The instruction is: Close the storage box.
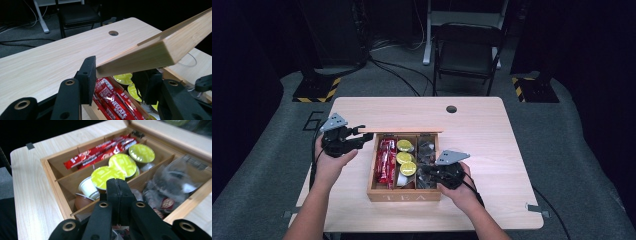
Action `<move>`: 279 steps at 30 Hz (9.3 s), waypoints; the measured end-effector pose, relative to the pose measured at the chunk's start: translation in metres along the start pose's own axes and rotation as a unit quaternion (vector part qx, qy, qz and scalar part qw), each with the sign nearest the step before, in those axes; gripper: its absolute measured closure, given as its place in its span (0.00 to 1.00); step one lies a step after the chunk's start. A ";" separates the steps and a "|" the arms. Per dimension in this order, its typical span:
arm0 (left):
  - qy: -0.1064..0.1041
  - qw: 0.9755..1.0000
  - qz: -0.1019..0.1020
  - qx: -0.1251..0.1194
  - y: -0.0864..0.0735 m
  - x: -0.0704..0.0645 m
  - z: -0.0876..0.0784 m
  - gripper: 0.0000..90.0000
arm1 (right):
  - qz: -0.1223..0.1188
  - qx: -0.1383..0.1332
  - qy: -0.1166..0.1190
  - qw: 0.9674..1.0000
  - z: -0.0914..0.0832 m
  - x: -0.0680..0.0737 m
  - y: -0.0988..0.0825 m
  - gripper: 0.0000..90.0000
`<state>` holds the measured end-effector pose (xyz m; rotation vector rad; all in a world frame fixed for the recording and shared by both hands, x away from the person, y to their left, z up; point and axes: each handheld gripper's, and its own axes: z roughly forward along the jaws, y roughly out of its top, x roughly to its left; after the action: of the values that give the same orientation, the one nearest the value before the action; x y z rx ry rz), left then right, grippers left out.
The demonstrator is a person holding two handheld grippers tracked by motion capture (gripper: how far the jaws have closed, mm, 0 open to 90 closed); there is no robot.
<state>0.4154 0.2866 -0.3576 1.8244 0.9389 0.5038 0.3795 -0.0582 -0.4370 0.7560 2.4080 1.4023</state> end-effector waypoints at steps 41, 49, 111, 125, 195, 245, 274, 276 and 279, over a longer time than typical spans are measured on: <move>0.004 1.000 0.006 0.006 -0.003 -0.003 -0.002 0.60 | 0.051 -0.034 -0.134 0.989 -0.051 -0.062 -0.004 1.00; 0.004 1.000 0.006 0.009 -0.005 -0.005 -0.002 0.60 | 0.050 -0.024 -0.139 0.989 -0.046 -0.067 -0.006 1.00; 0.008 1.000 0.014 0.011 -0.011 -0.015 -0.013 0.60 | 0.029 -0.055 -0.119 0.991 -0.039 -0.040 0.032 0.51; 0.005 1.000 0.022 0.011 -0.016 -0.021 -0.021 0.60 | 0.009 -0.081 -0.109 0.991 -0.039 -0.031 0.047 0.49; 0.016 0.998 0.057 0.038 -0.052 -0.045 -0.033 0.58 | -0.018 -0.019 -0.092 0.995 -0.052 -0.005 0.024 0.56; -0.004 0.997 0.045 0.063 -0.114 -0.056 -0.026 0.58 | -0.012 0.022 -0.081 0.996 -0.040 0.018 -0.029 0.55; -0.020 0.995 0.045 0.091 -0.122 -0.057 -0.023 0.58 | -0.015 0.049 -0.056 0.997 -0.038 0.016 -0.033 0.49; -0.023 0.994 0.049 0.093 -0.122 -0.058 -0.023 0.58 | -0.011 0.053 -0.053 0.997 -0.037 0.017 -0.033 0.48; -0.026 0.993 0.053 0.104 -0.122 -0.059 -0.022 0.57 | -0.018 0.061 -0.054 0.996 -0.036 0.017 -0.034 0.47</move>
<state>0.3178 0.2795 -0.4540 2.0729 0.8905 0.4349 0.3380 -0.0888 -0.4469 0.7921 2.4277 1.1769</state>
